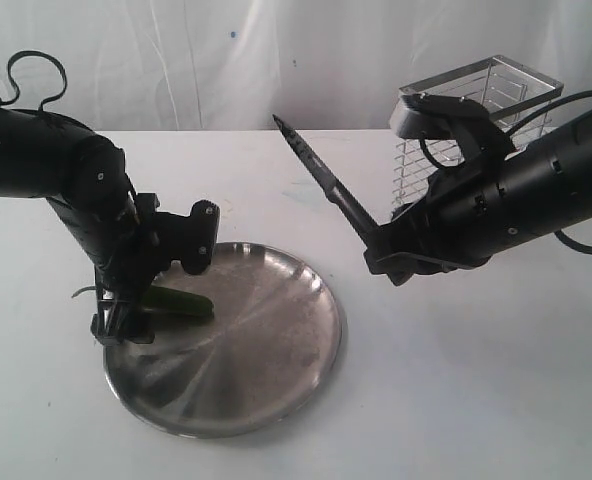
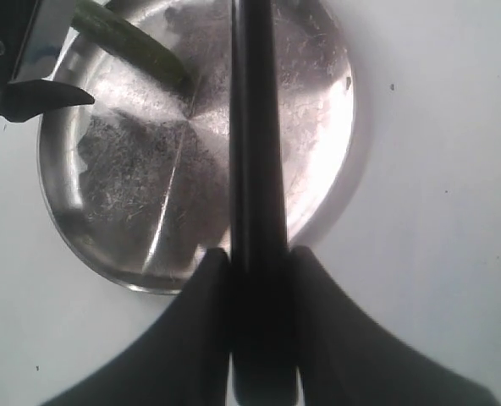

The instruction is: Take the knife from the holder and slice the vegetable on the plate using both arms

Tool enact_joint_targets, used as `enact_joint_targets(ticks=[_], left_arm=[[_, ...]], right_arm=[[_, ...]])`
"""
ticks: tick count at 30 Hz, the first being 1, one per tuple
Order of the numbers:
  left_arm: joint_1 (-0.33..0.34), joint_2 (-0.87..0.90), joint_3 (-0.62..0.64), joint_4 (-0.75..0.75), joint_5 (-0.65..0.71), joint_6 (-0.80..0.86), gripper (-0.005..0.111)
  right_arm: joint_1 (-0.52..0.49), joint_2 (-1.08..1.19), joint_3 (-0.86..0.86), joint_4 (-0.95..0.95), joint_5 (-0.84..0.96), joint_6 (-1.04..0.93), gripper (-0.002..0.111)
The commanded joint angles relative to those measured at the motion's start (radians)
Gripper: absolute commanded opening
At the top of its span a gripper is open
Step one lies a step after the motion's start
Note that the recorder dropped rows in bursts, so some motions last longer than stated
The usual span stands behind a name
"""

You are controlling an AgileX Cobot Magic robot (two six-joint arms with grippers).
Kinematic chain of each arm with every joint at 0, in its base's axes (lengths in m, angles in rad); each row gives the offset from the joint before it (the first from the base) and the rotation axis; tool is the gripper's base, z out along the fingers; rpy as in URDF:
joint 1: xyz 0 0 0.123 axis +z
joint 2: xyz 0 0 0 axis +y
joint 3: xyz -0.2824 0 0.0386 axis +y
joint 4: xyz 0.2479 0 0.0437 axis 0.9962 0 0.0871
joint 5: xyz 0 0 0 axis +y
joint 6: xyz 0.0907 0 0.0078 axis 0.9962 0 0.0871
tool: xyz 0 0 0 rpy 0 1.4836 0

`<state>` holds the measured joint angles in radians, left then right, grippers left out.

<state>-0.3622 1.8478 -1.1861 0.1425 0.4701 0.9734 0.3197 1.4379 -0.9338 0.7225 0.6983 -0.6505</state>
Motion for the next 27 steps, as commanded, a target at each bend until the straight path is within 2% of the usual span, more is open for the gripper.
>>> enact_joint_targets(ticks=[1,5,7,9,12,15,18,24,27], left_arm=[[0.002,0.016,-0.003,-0.015,0.001,0.010,0.105],[0.002,0.026,-0.003,-0.015,0.003,0.010,0.101],[0.002,0.026,-0.001,-0.015,0.003,0.005,0.090],[0.002,0.026,-0.001,-0.015,0.001,-0.002,0.073],[0.002,0.026,-0.001,-0.015,0.011,-0.005,0.041],[0.002,0.026,-0.001,-0.015,0.025,-0.008,0.017],[0.002,0.026,-0.001,-0.015,0.041,-0.007,0.000],[0.002,0.011,-0.001,-0.015,0.044,-0.025,0.000],[0.002,-0.027,-0.001,-0.015,-0.013,-0.125,0.000]], right_arm=[[0.002,-0.002,0.005,0.001,-0.008,0.003,0.000],[0.002,-0.002,0.005,0.004,-0.008,0.003,0.000],[0.002,-0.002,0.005,0.006,-0.008,0.003,0.000],[0.002,-0.002,0.005,0.006,-0.008,0.003,0.000],[0.002,-0.002,0.005,0.007,-0.006,0.003,0.000],[0.002,-0.002,0.005,0.010,-0.006,0.003,0.000],[0.002,-0.002,0.005,0.014,-0.006,0.003,0.000],[0.002,-0.002,0.005,0.021,-0.006,0.003,0.000],[0.002,-0.002,0.005,0.020,-0.011,0.003,0.000]])
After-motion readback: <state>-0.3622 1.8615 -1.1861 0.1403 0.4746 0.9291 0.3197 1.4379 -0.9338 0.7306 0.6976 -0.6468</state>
